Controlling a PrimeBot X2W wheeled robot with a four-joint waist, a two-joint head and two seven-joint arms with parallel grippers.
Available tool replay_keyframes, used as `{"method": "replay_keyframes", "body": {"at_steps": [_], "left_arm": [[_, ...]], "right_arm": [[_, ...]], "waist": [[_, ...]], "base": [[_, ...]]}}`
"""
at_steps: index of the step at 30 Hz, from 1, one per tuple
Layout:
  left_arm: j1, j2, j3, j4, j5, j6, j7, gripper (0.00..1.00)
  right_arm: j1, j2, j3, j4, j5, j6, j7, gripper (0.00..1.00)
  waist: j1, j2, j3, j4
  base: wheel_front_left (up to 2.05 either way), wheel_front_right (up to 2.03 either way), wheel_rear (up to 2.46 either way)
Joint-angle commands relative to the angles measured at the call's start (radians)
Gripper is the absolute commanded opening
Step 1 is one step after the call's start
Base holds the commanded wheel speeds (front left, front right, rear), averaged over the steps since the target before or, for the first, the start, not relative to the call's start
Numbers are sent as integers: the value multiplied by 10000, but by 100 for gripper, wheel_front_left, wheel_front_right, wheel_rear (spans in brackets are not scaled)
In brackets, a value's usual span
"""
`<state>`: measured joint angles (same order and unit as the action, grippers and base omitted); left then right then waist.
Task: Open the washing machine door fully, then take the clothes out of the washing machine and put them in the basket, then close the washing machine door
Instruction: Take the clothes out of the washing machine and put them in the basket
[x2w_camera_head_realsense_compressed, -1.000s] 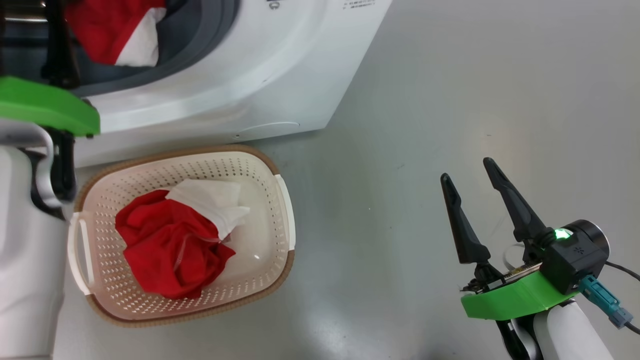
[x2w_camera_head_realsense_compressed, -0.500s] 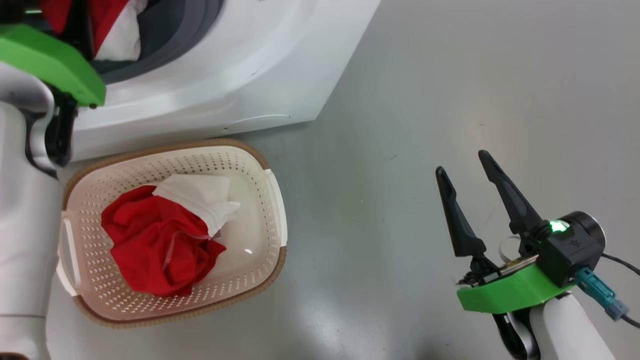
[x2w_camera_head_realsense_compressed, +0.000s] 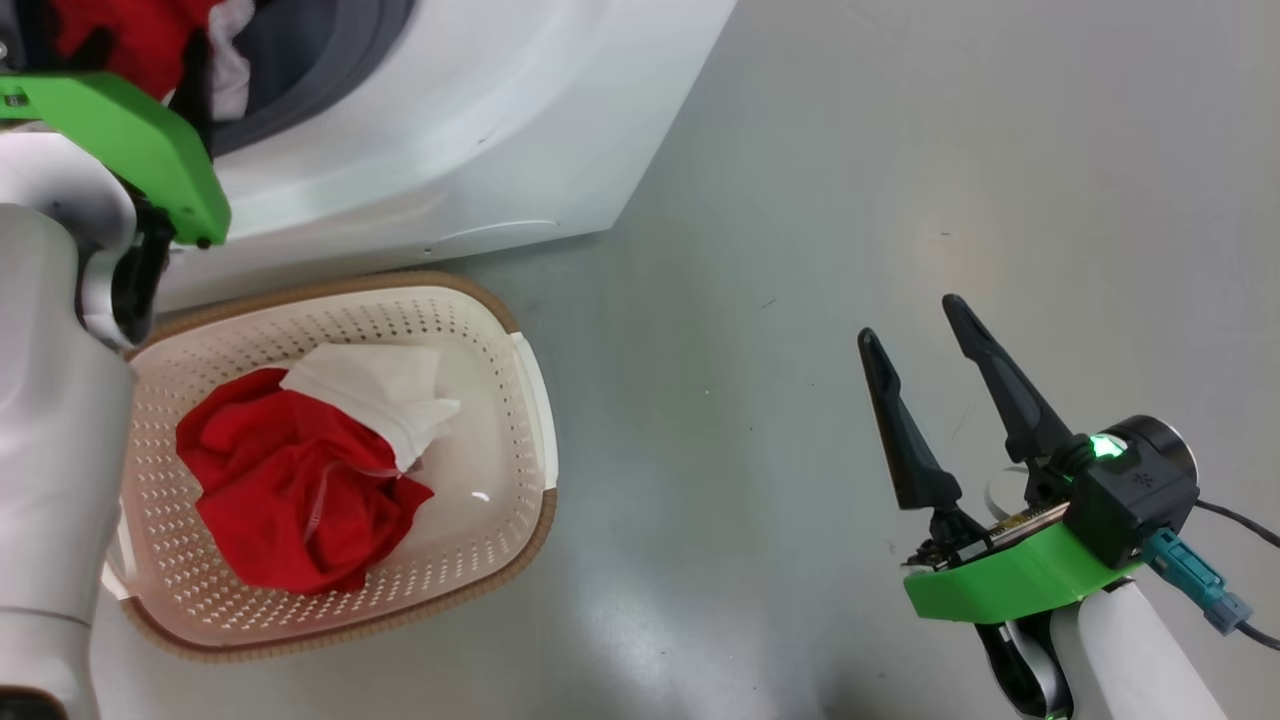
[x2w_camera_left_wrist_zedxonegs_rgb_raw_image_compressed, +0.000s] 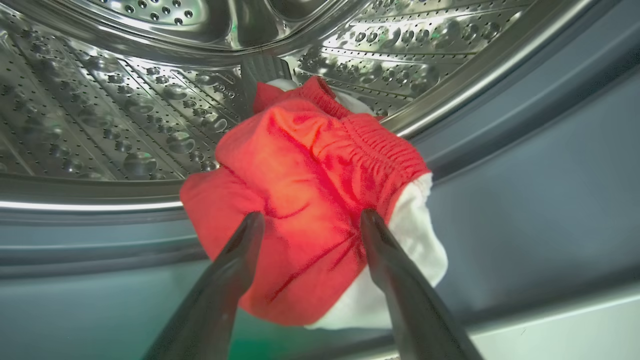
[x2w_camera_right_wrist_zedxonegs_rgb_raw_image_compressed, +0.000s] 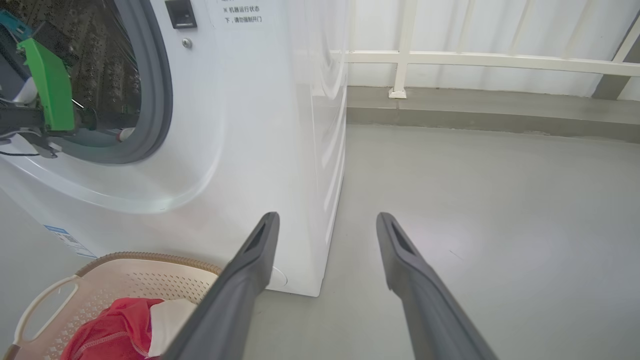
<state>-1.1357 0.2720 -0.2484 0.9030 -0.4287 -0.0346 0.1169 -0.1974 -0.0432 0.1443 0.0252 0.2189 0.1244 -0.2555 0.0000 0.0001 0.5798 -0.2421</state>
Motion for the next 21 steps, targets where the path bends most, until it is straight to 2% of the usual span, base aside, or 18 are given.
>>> {"method": "replay_keyframes", "body": {"at_steps": [1, 10, 11, 12, 13, 21], "left_arm": [[-334, 490, 107, -55, 155, 54, 35, 100], [-558, 495, -105, 723, 210, 71, 145, 100], [-580, 491, -153, 786, 231, 44, 156, 90], [-600, 480, -169, 850, 217, 16, 165, 37], [-620, 470, -175, 910, 191, -18, 172, 2], [-828, 441, -300, 1190, 156, -134, -3, 0]], "right_arm": [[-108, -70, 227, -188, 85, 63, -62, 100], [-111, -70, 299, -199, 129, 63, -62, 100], [-107, -70, 301, -204, 131, 63, -62, 100], [-102, -70, 306, -213, 127, 63, -62, 100], [-100, -70, 314, -220, 129, 63, -62, 100], [-98, -70, 314, -193, 110, 63, -63, 100]], "waist": [[0, -1, 33, -36], [0, -1, 94, -174], [0, -1, 97, -180], [0, -1, 100, -185], [0, -1, 103, -191], [0, -1, 91, -141]], "base": [[0, 0, 0], [0, 0, 0], [0, 0, 0], [0, 0, 0], [0, 0, 0], [0, 0, 0]]}}
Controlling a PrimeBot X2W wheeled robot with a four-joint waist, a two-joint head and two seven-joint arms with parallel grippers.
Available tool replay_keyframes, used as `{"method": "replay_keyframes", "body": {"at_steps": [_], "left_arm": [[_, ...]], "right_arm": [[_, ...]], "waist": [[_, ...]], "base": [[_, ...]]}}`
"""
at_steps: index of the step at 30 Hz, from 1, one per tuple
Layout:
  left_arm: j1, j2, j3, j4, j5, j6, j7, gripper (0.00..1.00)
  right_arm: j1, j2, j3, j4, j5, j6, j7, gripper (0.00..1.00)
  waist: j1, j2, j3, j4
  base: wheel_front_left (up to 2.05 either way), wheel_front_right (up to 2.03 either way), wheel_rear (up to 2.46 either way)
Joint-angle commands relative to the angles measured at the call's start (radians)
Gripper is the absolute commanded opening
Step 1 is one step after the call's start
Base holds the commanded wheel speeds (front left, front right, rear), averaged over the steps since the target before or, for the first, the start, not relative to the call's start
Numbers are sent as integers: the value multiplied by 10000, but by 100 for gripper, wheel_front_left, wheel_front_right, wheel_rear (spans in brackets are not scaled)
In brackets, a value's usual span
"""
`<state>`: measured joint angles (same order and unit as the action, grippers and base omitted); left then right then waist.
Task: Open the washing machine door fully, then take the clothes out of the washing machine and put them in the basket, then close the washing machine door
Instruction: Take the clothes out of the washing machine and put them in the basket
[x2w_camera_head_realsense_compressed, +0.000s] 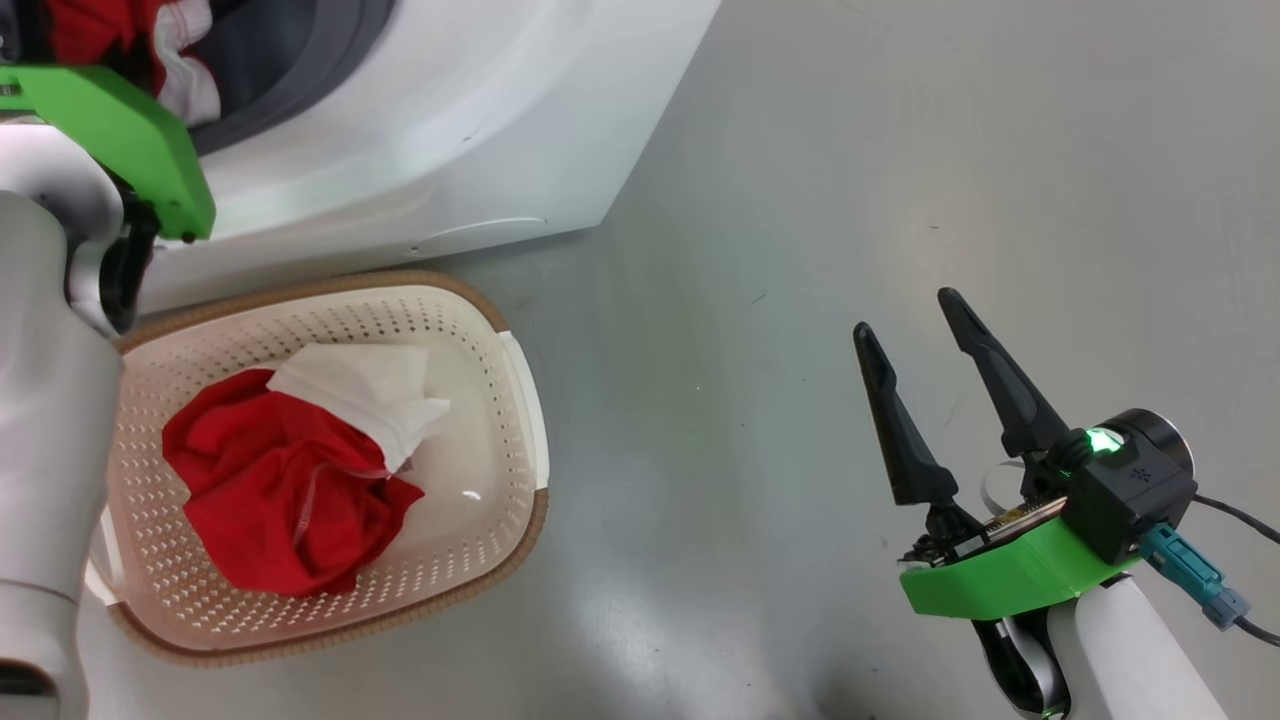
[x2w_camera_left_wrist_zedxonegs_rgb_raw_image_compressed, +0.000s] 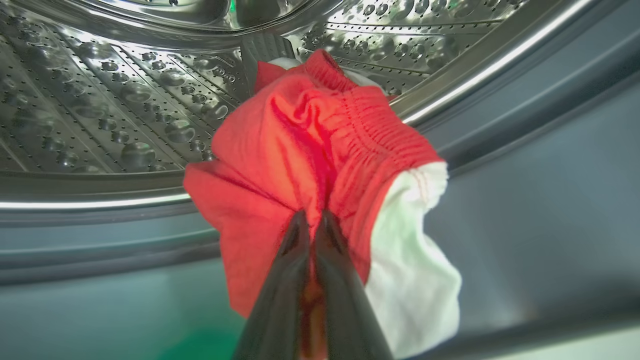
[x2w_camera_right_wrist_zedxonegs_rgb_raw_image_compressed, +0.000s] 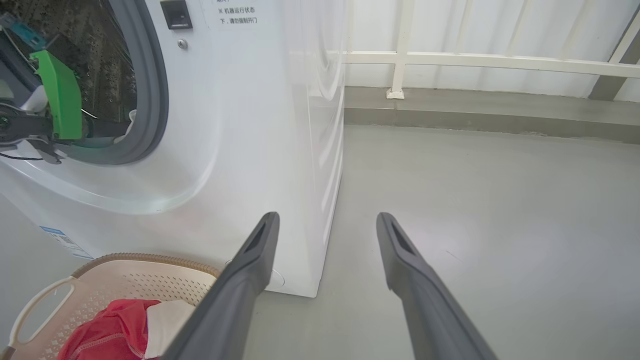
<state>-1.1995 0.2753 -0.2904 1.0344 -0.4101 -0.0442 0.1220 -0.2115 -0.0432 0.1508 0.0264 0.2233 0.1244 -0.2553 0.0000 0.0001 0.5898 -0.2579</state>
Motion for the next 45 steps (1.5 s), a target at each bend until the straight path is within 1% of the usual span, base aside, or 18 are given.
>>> {"method": "replay_keyframes", "body": {"at_steps": [1, 5, 6, 14, 19, 26, 35, 45], "left_arm": [[-217, 415, 114, -114, -30, -35, -135, 0], [-291, 426, 102, -148, -22, -8, -470, 0], [-328, 437, 69, -202, 15, 18, -715, 0], [-327, 431, 85, -531, -45, 53, -1598, 0], [-110, 414, 69, -869, -63, 122, -2099, 0], [436, 436, -25, -1513, -49, 237, -2543, 0], [1582, 501, 31, -3065, -144, 562, -3169, 0], [3610, 629, 222, -5354, -374, 1059, -3472, 0]], "right_arm": [[51, -70, 249, -200, 64, 63, -64, 100], [57, -70, 228, -177, 45, 63, -64, 100], [41, -70, 208, -164, 21, 63, -64, 100], [32, -70, 156, -158, -41, 63, -64, 100], [49, -70, 115, -160, -72, 63, -65, 100], [66, -70, 51, -116, -137, 63, -65, 100], [170, -70, -62, -76, -261, 63, -65, 100], [356, -70, -150, -66, -316, 63, -65, 100]], "waist": [[0, -1, -23, 34], [0, -1, -70, 99], [0, -1, -110, 151], [0, -1, -231, 385], [0, -1, -308, 528], [0, -1, -563, 759], [0, -1, -1100, 1068], [0, -1, -1739, 1289]], "base": [[0, 0, 0], [0, 0, 0], [0, 0, 0], [0, 0, 0], [0, 0, 0], [0, 0, 0], [0, 0, 0], [0, 0, 0]]}}
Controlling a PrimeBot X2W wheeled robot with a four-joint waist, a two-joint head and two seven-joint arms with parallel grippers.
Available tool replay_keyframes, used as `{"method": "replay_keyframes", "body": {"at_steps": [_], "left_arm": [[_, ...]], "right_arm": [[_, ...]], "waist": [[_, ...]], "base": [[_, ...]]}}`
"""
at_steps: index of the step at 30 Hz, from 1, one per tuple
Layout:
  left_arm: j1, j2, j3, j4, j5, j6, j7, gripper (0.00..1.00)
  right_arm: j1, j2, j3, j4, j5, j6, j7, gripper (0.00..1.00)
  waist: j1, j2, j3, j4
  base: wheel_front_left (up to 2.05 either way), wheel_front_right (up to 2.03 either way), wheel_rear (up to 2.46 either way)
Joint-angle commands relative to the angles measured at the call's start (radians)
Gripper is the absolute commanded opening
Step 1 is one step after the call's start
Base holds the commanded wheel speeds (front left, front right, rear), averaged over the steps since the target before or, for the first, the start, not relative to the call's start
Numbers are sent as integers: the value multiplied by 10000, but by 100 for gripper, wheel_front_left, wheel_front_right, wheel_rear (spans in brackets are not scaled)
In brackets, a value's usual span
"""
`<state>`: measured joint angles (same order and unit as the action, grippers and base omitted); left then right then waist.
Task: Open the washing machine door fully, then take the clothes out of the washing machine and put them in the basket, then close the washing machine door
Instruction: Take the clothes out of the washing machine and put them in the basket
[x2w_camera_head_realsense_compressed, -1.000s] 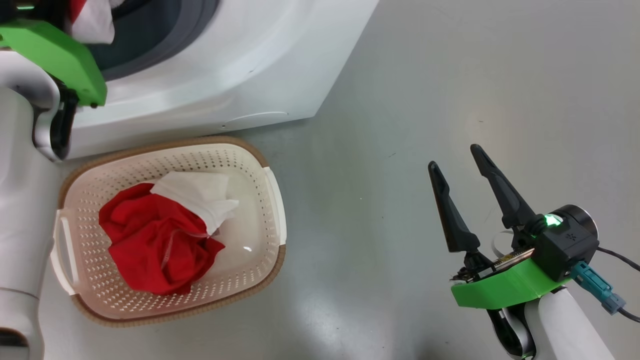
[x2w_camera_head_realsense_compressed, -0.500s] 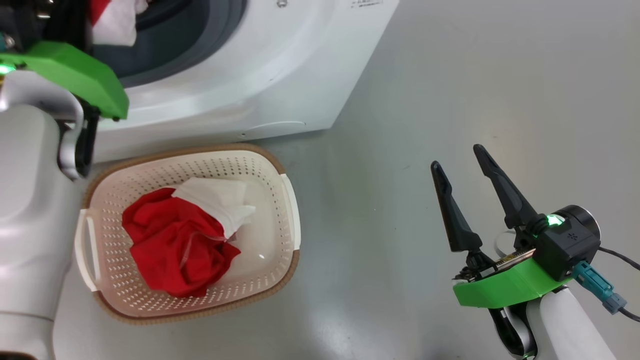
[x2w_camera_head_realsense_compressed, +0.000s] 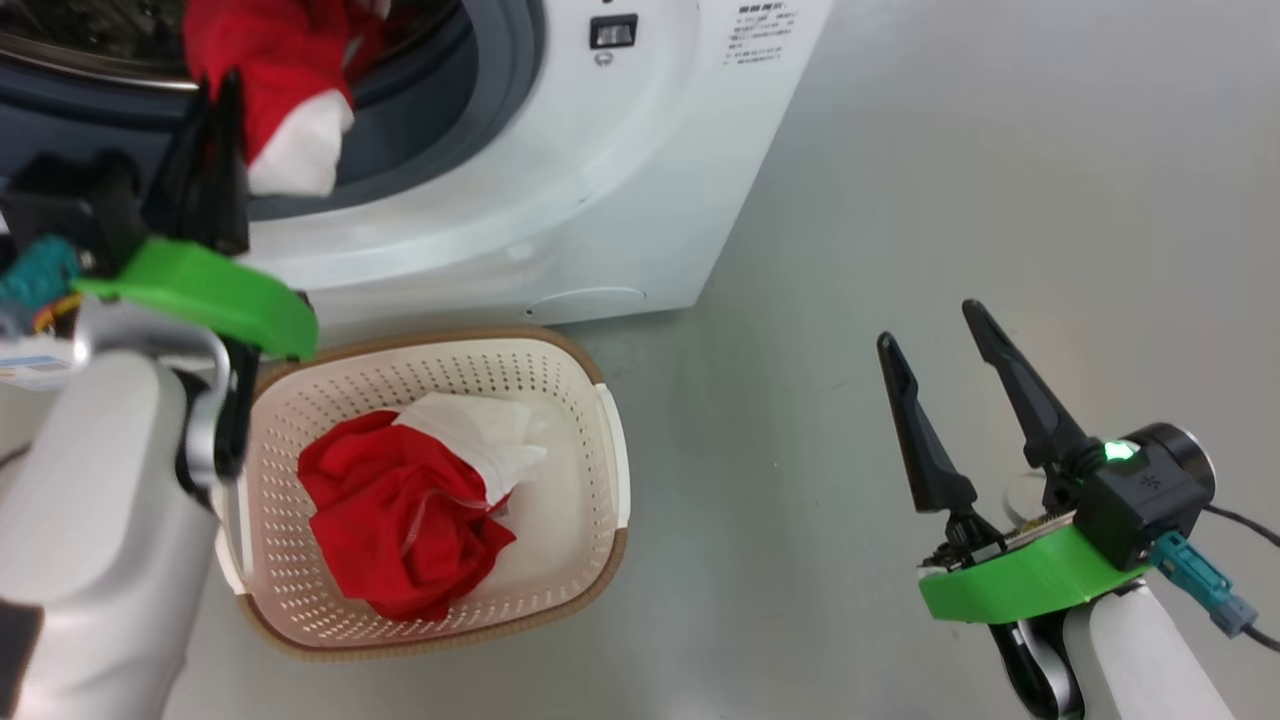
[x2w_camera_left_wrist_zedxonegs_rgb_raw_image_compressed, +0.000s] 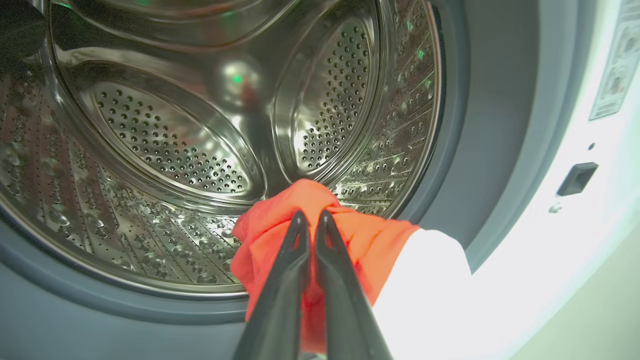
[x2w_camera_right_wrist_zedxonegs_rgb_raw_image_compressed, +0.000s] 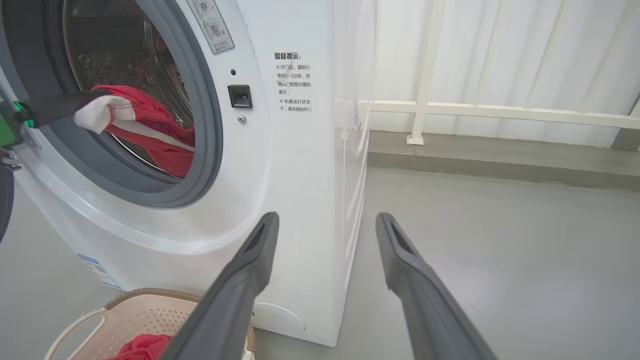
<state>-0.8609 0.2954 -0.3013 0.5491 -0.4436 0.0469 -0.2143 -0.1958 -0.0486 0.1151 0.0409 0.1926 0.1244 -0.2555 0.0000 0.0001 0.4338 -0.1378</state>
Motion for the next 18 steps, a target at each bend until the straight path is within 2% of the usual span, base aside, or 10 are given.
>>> {"method": "replay_keyframes", "body": {"at_steps": [1, 18], "left_arm": [[224, 428, 331, -500, -39, 148, -109, 0], [3791, 619, 550, -4013, -216, 1329, -107, 0]], "right_arm": [[199, -16, 206, -212, -9, 63, -63, 100], [807, -16, -37, -206, -10, 63, -63, 100]], "waist": [[0, -1, -180, 88], [0, -1, -1554, 190]], "base": [[0, 0, 0], [0, 0, 0]]}}
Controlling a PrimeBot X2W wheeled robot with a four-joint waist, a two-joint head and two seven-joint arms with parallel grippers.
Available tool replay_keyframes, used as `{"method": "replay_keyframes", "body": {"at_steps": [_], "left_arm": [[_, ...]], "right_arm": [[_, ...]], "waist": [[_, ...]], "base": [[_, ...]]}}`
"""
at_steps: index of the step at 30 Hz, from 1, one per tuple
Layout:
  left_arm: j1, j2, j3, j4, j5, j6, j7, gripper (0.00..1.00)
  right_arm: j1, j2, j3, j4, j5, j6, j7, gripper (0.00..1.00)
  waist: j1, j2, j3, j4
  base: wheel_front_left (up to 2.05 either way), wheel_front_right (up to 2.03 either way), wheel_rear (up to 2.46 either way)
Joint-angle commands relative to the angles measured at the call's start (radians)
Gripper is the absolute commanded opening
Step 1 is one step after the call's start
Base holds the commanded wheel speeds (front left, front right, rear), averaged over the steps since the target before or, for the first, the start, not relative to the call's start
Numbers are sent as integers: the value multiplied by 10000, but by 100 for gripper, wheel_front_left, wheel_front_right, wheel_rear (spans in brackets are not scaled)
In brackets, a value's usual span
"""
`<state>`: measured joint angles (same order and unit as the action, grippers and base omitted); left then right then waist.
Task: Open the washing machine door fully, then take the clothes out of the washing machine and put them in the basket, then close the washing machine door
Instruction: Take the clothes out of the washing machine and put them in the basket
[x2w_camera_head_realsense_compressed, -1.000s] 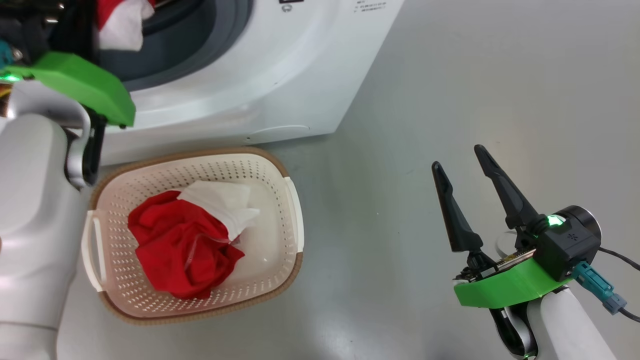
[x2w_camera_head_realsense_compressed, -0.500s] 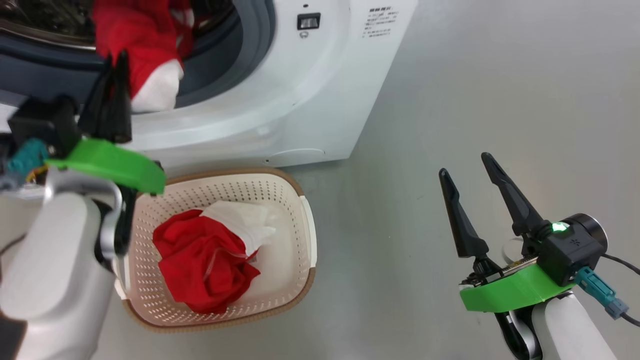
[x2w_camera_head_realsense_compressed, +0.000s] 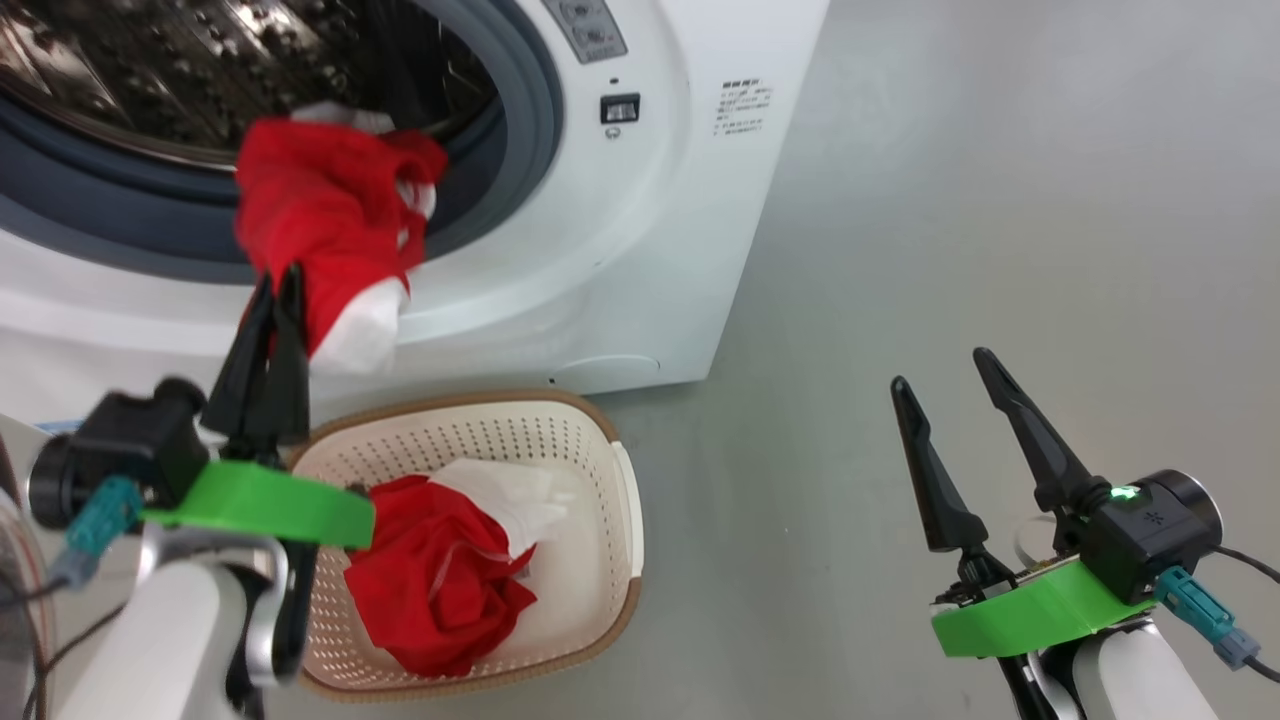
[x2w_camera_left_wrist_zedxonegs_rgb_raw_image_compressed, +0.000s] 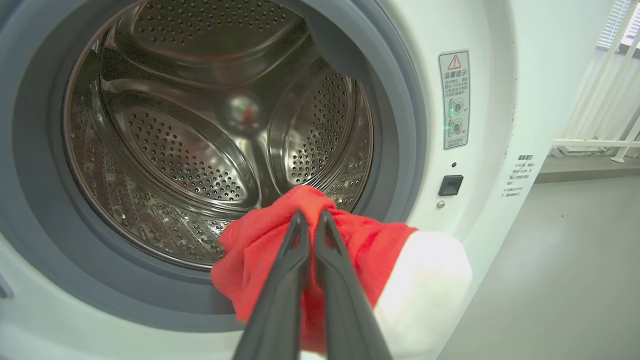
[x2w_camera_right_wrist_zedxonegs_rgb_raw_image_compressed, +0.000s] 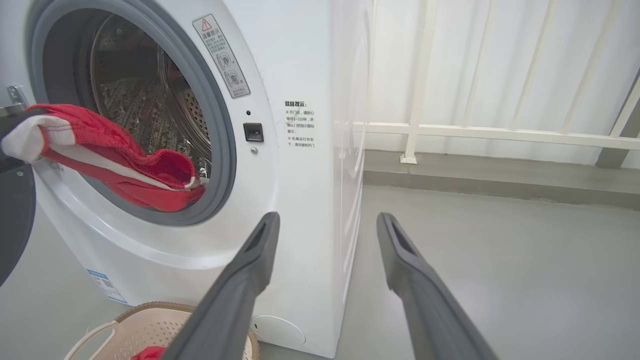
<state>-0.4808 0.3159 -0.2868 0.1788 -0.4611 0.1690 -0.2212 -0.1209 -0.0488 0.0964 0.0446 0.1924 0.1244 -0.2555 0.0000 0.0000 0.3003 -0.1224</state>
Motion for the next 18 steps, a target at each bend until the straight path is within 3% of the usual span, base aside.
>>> {"method": "replay_keyframes", "body": {"at_steps": [1, 18], "left_arm": [[181, 437, 399, -519, -23, 185, -10, 0], [2395, 665, 223, -3809, 193, 1258, 785, 0]], "right_arm": [[102, -14, 139, -246, -7, 63, -63, 100], [682, -14, -2, -265, -52, 63, -63, 100]], "waist": [[0, 0, -297, 48], [0, 0, -1307, 251]], "base": [[0, 0, 0], [0, 0, 0]]}}
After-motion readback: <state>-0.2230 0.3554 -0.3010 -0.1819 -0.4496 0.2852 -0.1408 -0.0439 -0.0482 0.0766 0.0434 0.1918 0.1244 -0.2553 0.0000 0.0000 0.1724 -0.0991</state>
